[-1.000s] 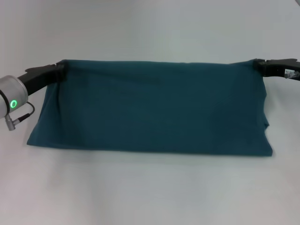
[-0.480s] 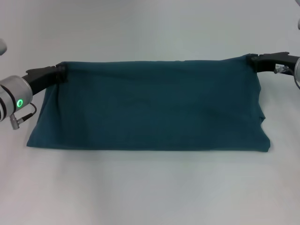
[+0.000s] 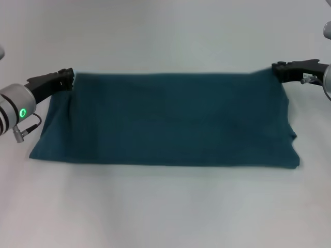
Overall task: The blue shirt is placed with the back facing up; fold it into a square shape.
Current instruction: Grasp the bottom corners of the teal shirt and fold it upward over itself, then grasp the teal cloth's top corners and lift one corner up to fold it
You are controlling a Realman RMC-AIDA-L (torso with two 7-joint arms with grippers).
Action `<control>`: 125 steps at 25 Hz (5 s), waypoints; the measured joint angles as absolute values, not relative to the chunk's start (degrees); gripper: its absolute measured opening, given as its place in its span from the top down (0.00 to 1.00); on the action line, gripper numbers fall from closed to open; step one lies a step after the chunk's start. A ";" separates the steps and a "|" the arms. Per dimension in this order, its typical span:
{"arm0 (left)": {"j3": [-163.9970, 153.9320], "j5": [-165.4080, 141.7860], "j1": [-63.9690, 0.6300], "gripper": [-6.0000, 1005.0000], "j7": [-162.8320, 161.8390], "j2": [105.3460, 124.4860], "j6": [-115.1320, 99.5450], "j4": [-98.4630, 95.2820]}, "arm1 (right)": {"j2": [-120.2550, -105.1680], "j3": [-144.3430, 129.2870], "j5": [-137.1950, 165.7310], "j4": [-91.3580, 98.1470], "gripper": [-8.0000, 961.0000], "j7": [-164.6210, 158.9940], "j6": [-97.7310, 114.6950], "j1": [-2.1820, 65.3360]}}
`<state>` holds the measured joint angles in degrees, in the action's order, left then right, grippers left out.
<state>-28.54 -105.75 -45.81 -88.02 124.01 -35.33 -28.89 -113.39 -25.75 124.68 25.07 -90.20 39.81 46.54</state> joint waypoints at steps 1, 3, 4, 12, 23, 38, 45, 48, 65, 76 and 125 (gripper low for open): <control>-28.51 -104.87 -45.71 0.98 -88.09 124.01 -34.69 -28.74 | -113.43 -25.80 124.62 25.20 0.84 -90.17 39.31 46.38; -28.46 -103.06 -45.47 0.98 -88.14 124.02 -32.88 -28.57 | -113.47 -25.68 124.52 25.89 0.84 -90.38 38.46 45.86; -28.44 -102.50 -45.26 0.94 -88.15 124.02 -32.17 -28.57 | -113.47 -25.51 124.30 26.50 0.84 -90.58 38.15 45.42; -28.55 -98.46 -43.21 0.54 -87.80 124.01 -30.13 -28.96 | -112.46 -25.37 120.58 29.43 0.60 -92.71 41.82 42.24; -28.62 -99.13 -37.11 0.24 -88.24 122.11 -46.74 -30.38 | -111.36 -25.34 120.59 34.28 0.14 -101.12 61.89 36.11; -31.86 -103.02 -28.49 0.25 -88.25 123.36 -53.80 -36.33 | -108.46 -25.78 121.94 39.07 0.14 -116.82 82.46 28.64; -31.75 -105.94 -25.50 0.25 -89.75 123.81 -56.89 -38.77 | -107.81 -25.84 129.00 39.18 0.14 -122.31 84.10 29.08; -31.65 -106.97 -24.87 0.25 -91.00 123.82 -57.74 -39.79 | -107.78 -25.84 130.64 39.20 0.14 -123.30 83.83 29.22; -31.31 -114.06 -25.22 0.25 -94.46 123.61 -57.53 -40.54 | -108.45 -26.08 133.07 37.01 0.15 -126.15 79.91 29.52; -31.22 -115.26 -25.19 0.25 -94.94 123.57 -56.56 -40.56 | -108.81 -26.11 133.07 36.91 0.15 -126.13 78.93 29.88; -33.24 -118.74 -27.65 0.25 -97.76 123.72 -52.46 -38.75 | -109.06 -26.55 133.06 36.91 0.15 -126.21 78.39 30.15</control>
<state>-33.24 -118.74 -27.65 -97.76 123.72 -52.46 -38.75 -109.06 -26.55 133.06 36.91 -126.21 78.39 30.15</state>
